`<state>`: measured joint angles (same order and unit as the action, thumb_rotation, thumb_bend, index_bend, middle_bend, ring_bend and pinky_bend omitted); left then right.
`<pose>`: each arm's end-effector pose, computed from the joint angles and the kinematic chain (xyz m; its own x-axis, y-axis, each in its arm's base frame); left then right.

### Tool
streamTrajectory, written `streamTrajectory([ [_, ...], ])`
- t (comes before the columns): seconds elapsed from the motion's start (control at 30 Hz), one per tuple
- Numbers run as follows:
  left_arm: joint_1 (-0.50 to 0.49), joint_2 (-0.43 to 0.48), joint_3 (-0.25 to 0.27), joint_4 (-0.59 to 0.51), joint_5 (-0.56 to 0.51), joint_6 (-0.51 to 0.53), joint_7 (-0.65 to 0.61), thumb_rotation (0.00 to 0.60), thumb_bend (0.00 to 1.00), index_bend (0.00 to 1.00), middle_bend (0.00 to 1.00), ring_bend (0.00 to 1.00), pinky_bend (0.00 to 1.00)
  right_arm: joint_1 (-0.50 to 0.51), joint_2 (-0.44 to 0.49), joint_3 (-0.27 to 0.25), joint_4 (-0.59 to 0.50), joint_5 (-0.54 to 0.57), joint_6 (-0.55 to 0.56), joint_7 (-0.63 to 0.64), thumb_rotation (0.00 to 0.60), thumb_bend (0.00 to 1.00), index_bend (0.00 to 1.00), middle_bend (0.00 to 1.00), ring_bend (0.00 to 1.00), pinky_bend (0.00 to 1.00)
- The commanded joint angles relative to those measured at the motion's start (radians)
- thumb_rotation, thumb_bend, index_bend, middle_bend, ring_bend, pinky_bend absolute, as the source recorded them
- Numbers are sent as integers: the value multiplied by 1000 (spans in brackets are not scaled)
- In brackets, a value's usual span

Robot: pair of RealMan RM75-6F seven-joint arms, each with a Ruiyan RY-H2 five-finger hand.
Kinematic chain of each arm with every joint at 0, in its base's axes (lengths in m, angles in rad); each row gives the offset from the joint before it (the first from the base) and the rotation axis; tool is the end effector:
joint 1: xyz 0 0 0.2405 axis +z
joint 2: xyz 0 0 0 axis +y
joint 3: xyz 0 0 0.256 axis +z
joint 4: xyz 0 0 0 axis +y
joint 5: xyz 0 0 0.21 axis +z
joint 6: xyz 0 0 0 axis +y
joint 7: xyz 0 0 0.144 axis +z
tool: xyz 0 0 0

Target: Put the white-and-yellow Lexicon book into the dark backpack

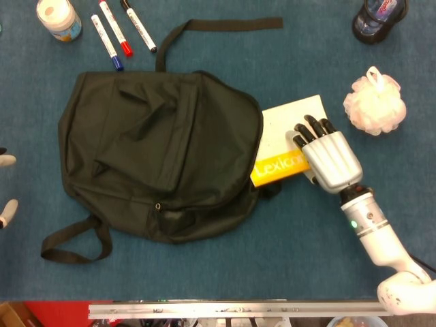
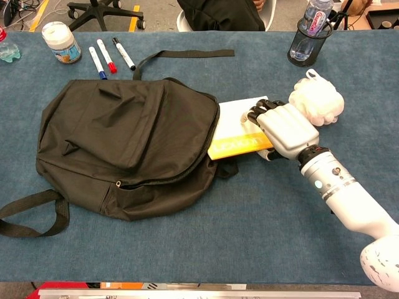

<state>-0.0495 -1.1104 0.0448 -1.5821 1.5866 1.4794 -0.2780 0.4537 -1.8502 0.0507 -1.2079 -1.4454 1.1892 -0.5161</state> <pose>-0.3199 0.1493 0.1467 0.1740 0.1263 0.9766 0.9847 -0.0262 -0.1721 -0.1943 -0.2556 -0.0847 0.6126 -0.0934 0.7849 -0.7442 -0.4027 0.5329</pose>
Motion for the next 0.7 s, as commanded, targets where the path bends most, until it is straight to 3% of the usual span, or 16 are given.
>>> streamTrajectory([
  [0.03, -1, 4, 2, 1, 2, -1, -9, 600, 260, 258, 211, 171, 197, 5, -19, 1, 38, -28, 20, 40, 600, 395, 340, 337, 149, 251],
  [0.3, -6, 15, 9, -4, 1, -19, -21, 600, 261, 258, 211, 172, 197, -1, -16, 10, 52, -36, 39, 80, 600, 424, 383, 370, 169, 272],
  [0.5, -12, 19, 9, -9, -1, -29, -16, 600, 261, 259, 211, 172, 198, -1, -14, 30, 50, -34, 60, 82, 600, 308, 428, 408, 197, 291],
  [0.7, -17, 24, 9, -16, -2, -36, -15, 600, 261, 258, 211, 172, 197, 8, -23, 44, 65, -33, 61, 87, 600, 280, 532, 481, 284, 370],
])
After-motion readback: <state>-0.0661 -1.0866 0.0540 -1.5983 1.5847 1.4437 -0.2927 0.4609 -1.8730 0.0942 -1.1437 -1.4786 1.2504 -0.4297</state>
